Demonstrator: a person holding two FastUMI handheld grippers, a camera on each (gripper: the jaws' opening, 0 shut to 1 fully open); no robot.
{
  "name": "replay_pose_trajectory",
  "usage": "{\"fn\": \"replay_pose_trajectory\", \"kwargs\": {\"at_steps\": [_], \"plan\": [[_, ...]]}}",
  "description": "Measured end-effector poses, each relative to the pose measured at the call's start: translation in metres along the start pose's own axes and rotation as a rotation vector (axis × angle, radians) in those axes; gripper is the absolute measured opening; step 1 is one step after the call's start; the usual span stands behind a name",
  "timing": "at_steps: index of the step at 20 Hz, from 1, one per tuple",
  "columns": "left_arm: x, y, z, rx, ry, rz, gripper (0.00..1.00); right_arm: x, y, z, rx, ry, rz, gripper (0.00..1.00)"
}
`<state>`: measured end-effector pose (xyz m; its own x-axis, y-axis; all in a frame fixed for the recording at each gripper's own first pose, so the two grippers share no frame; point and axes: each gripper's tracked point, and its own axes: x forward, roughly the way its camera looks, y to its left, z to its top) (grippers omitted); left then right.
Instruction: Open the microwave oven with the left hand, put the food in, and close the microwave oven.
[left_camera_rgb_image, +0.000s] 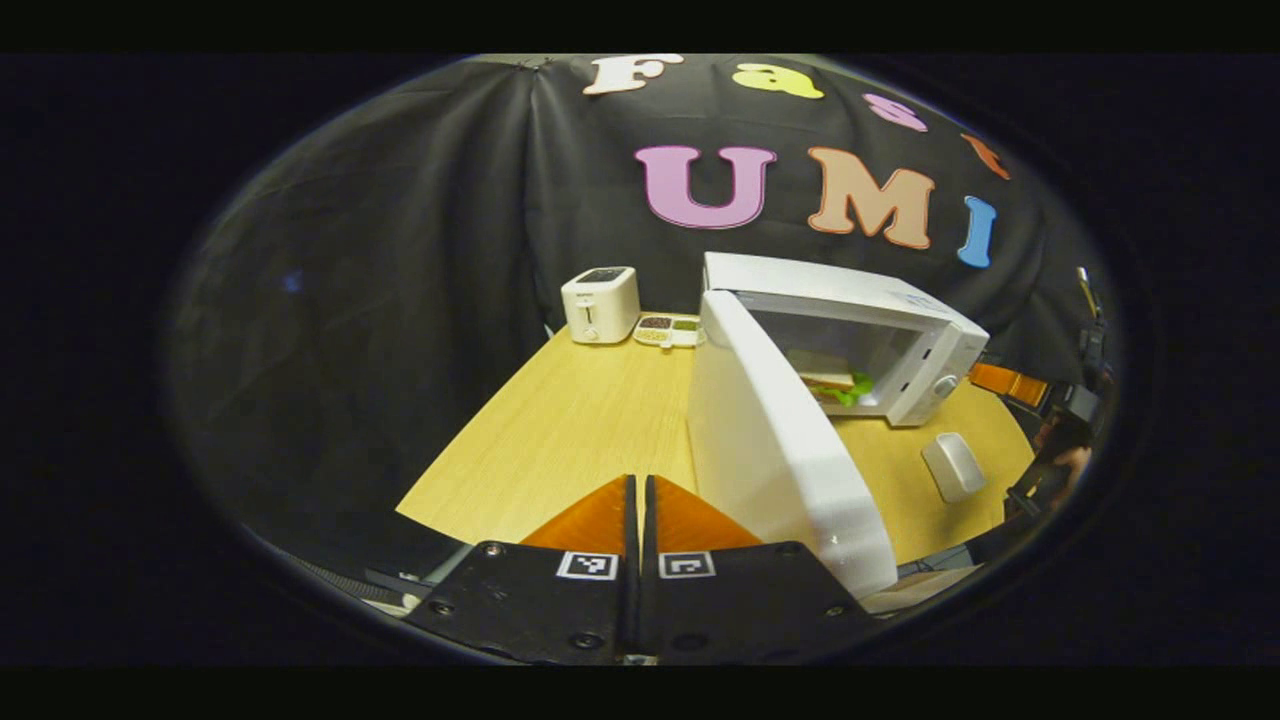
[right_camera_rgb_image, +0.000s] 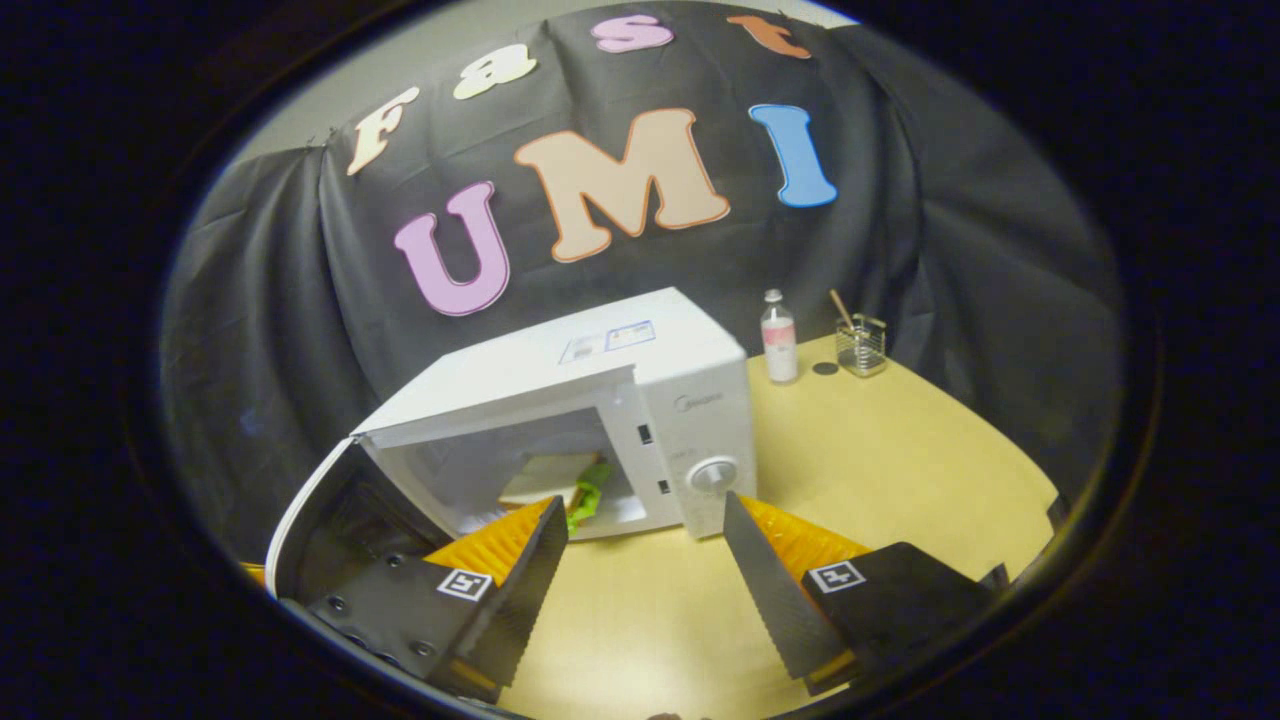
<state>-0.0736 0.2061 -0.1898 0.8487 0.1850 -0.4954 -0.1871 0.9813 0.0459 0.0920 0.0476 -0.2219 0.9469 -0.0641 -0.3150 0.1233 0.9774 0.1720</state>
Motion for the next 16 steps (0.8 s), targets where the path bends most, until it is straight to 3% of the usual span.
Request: {"fn": "replay_pose_trajectory", "kwargs": {"at_steps": [11, 12, 16], "plan": [[-0.010, -0.058, 0.005, 0.006, -0.006, -0.017, 0.01, -0.038, -0.080, 0.036, -0.009, -0.048, -0.077, 0.98], [-0.011, -0.065, 0.006, 0.001, -0.011, -0.017, 0.00, -0.041, -0.087, 0.039, -0.025, -0.056, -0.080, 0.91], [-0.009, -0.100, 0.013, -0.038, -0.036, -0.029, 0.01, -0.055, -0.105, 0.054, -0.018, -0.068, -0.060, 0.91]]}}
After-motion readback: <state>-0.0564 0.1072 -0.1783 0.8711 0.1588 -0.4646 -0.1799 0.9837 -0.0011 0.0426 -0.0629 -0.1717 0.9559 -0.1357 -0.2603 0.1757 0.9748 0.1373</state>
